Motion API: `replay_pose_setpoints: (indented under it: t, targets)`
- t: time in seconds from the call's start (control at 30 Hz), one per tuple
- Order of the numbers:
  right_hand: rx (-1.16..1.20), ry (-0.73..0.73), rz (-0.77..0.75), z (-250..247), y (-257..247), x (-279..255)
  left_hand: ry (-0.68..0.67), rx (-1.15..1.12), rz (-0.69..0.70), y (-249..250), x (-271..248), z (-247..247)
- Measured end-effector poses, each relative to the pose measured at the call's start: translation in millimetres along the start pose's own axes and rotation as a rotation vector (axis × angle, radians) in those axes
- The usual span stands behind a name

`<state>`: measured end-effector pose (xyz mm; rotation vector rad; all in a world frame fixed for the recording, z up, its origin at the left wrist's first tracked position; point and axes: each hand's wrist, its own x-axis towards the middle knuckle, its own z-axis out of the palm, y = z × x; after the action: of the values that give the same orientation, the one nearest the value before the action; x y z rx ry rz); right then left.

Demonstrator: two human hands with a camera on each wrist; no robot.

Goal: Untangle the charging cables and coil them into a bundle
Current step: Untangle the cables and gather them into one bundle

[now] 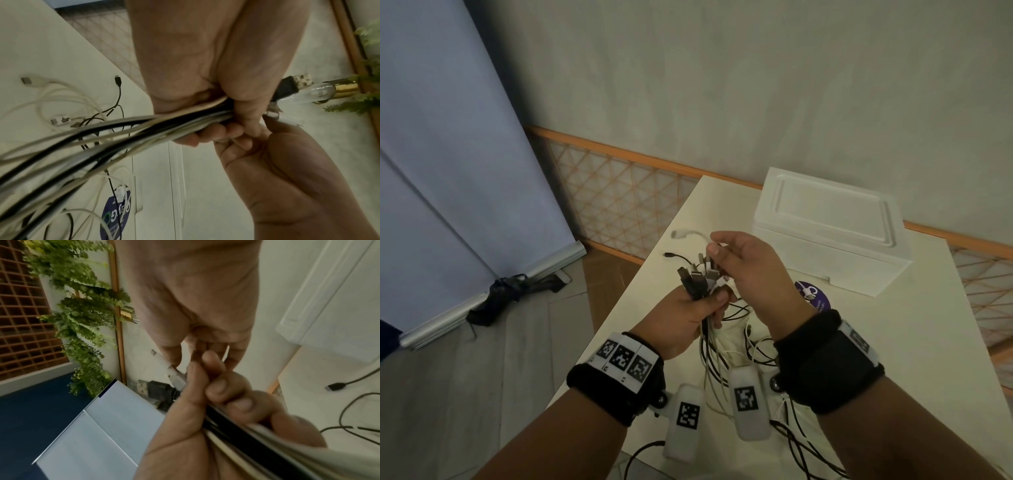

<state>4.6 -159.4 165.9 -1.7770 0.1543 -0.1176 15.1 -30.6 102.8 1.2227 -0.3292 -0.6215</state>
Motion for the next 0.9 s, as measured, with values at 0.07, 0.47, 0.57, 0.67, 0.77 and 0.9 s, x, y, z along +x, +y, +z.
replay_pose_setpoints:
  t: [0.07, 0.47, 0.57, 0.67, 0.77, 0.9]
  targets:
    - [0.083, 0.045, -0.008, -3, 4, 2, -0.001, -0.005, -0.026, 0, 5, 1]
    - [0.371, 0.176, -0.079, -22, 14, -18, 0.207, -0.323, -0.172, -11, 19, 2]
    - [0.04, 0.098, 0.047, -25, 29, -24, 0.296, -0.37, -0.16, -10, 21, 4]
    - [-0.311, 0.006, 0.123, -16, 50, -31, 0.254, -0.428, -0.131, -9, 22, 4]
    - [-0.423, -0.031, 0.106, -6, 61, -39, 0.259, -0.378, -0.137, -11, 23, 6]
    - [-0.581, -0.125, 0.118, -26, 57, -53, 0.352, -0.503, -0.153, -6, 24, -16]
